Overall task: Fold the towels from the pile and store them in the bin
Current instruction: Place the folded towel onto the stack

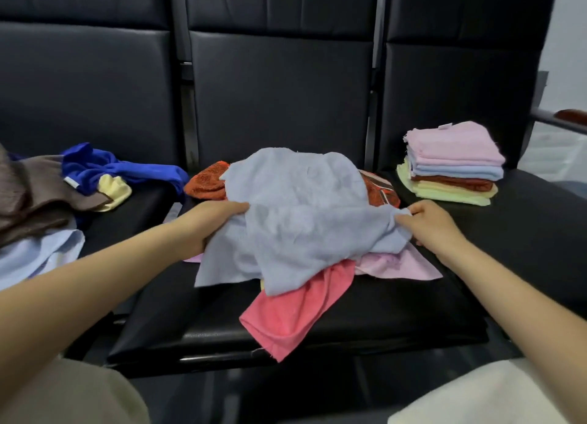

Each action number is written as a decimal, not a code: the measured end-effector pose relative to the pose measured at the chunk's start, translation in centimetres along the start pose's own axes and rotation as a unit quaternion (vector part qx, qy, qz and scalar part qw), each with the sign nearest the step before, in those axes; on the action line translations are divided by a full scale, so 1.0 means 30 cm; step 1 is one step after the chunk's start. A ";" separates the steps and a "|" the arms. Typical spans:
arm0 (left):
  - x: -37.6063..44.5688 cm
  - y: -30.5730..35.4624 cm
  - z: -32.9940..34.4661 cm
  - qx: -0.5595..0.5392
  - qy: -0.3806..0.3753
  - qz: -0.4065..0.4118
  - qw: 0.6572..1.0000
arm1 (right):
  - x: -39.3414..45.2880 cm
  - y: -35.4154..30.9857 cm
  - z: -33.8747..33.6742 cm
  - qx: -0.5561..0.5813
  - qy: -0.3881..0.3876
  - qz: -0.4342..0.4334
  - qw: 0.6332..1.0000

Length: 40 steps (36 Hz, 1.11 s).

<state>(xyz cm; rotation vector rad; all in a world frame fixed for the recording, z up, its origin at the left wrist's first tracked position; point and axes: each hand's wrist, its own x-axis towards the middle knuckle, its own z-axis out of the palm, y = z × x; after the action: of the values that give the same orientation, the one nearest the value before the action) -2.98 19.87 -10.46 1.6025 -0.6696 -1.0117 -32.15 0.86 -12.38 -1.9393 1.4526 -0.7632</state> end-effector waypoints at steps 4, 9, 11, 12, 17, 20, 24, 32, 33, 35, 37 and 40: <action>0.028 -0.052 0.000 0.061 0.006 0.006 0.998 | -0.033 -0.054 0.026 -0.028 0.081 -0.120 0.989; 0.036 -0.094 -0.007 0.218 0.028 0.060 0.974 | -0.102 -0.157 0.087 -0.049 0.051 -0.250 0.966; 0.030 -0.103 -0.009 0.264 0.052 0.120 0.956 | -0.115 -0.173 0.114 -0.083 0.017 -0.273 0.958; 0.020 -0.101 -0.006 0.266 0.051 0.157 0.950 | -0.115 -0.177 0.124 -0.095 0.006 -0.275 0.957; 0.004 -0.110 0.040 0.320 0.080 0.326 0.886 | -0.089 -0.168 0.093 -0.082 -0.025 -0.206 0.975; 0.009 -0.109 0.084 0.333 0.092 0.330 0.878 | -0.080 -0.132 0.057 -0.035 -0.035 -0.152 0.987; 0.037 0.011 0.065 0.097 0.138 0.256 0.952 | -0.105 -0.089 0.057 0.036 -0.058 -0.147 0.987; 0.158 0.083 -0.096 -0.131 0.203 0.081 0.967 | -0.174 -0.071 0.108 -0.069 0.011 -0.299 0.952; 0.156 0.066 -0.097 -0.153 0.177 0.060 0.971 | -0.179 -0.072 0.115 -0.078 0.023 -0.282 0.956; 0.127 0.035 -0.075 -0.141 0.091 0.046 0.985 | -0.182 -0.071 0.125 -0.088 0.038 -0.232 0.968; 0.096 0.005 -0.045 -0.135 0.032 0.019 0.990 | -0.178 -0.068 0.127 -0.086 0.050 -0.195 0.976; 0.017 -0.017 -0.009 -0.111 -0.012 -0.039 0.993 | -0.189 -0.071 0.116 -0.062 0.061 -0.196 0.977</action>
<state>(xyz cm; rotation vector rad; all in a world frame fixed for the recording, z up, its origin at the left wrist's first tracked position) -2.54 19.72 -11.06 1.4318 -0.4955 -1.1239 -29.60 7.24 -13.65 -2.3499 1.2211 -1.0008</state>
